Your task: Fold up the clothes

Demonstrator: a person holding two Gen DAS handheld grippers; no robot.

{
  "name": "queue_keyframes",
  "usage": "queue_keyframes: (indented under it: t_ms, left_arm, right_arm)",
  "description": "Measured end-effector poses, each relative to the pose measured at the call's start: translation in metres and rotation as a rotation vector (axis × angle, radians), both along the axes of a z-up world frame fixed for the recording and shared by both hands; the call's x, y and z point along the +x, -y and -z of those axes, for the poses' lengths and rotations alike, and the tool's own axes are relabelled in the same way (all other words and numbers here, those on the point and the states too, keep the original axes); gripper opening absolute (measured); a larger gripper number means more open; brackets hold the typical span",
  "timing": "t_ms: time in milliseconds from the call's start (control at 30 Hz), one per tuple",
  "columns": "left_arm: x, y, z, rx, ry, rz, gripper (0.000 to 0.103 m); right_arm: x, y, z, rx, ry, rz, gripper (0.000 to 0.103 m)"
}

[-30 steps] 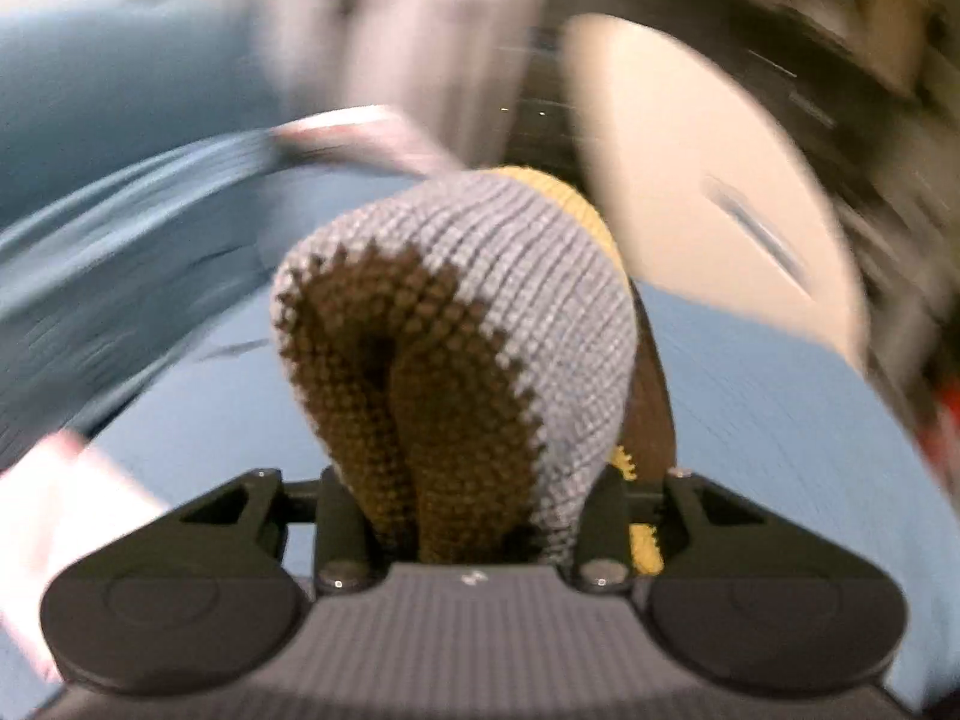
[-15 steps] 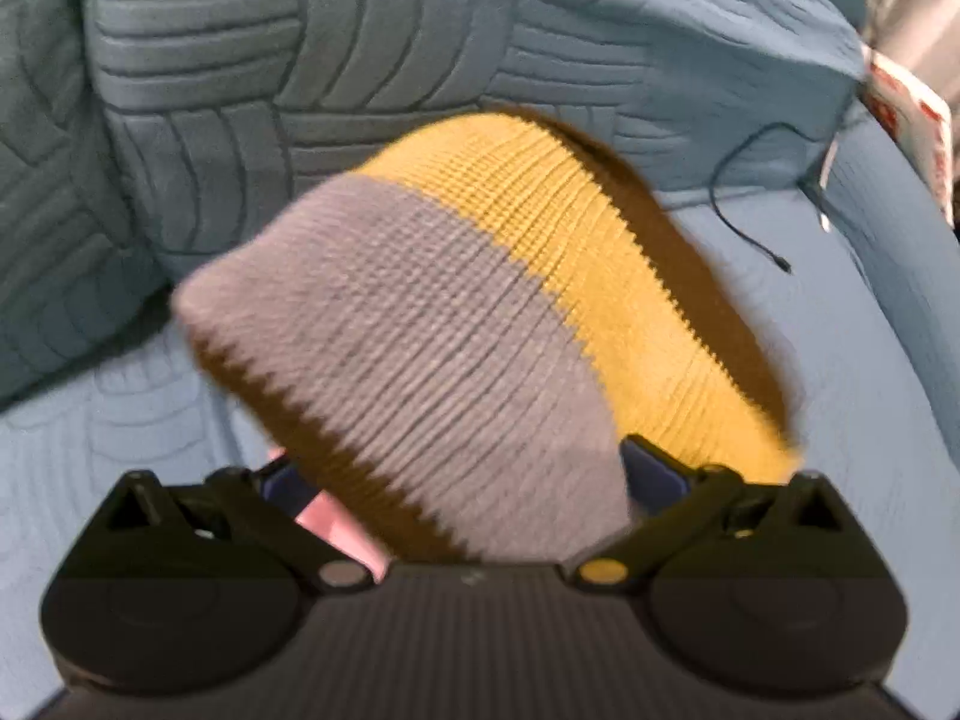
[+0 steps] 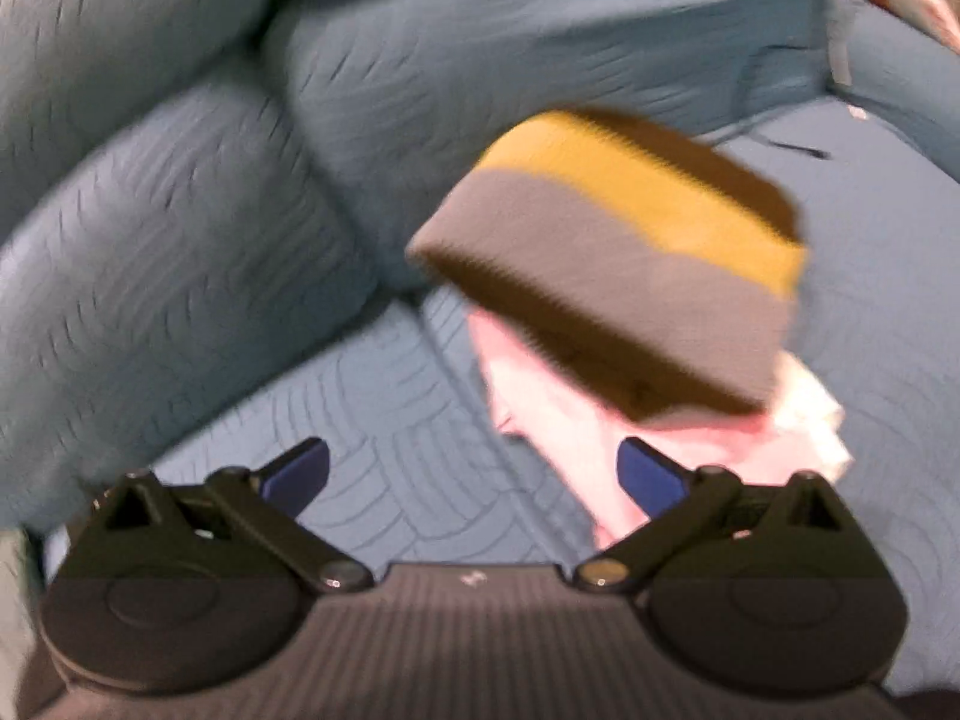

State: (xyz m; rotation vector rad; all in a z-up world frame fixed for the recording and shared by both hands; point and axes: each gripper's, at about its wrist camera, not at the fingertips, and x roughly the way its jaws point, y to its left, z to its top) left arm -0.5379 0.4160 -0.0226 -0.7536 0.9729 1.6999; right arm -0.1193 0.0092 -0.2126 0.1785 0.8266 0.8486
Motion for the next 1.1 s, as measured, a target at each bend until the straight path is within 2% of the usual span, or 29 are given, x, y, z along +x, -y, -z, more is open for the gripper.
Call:
queue_keyframes:
  t_ms: [67, 133, 333, 600, 900, 1100]
  left_arm:
    - [0.029, -0.001, -0.007, 0.013, -0.038, 0.039, 0.103]
    - [0.056, 0.005, -0.017, 0.019, -0.074, 0.074, 0.103]
    - [0.115, 0.008, -0.010, 0.007, -0.160, 0.168, 0.103]
    - [0.130, 0.005, -0.007, -0.008, -0.147, 0.206, 0.103]
    - [0.132, 0.015, 0.001, -0.017, -0.156, 0.211, 0.103]
    - [0.132, 0.026, 0.002, 0.017, -0.148, 0.230, 0.103]
  right_arm:
    - [0.006, 0.003, 0.007, 0.009, -0.049, 0.025, 0.082]
    - [0.009, 0.006, 0.008, 0.024, -0.054, 0.024, 0.082]
    - [0.014, 0.005, 0.008, -0.001, -0.060, 0.007, 0.082]
    - [0.019, 0.004, 0.008, 0.000, -0.072, 0.005, 0.083]
    - [0.016, -0.001, 0.007, -0.027, -0.035, -0.010, 0.083]
    - [0.016, 0.000, 0.007, -0.032, -0.025, -0.013, 0.084]
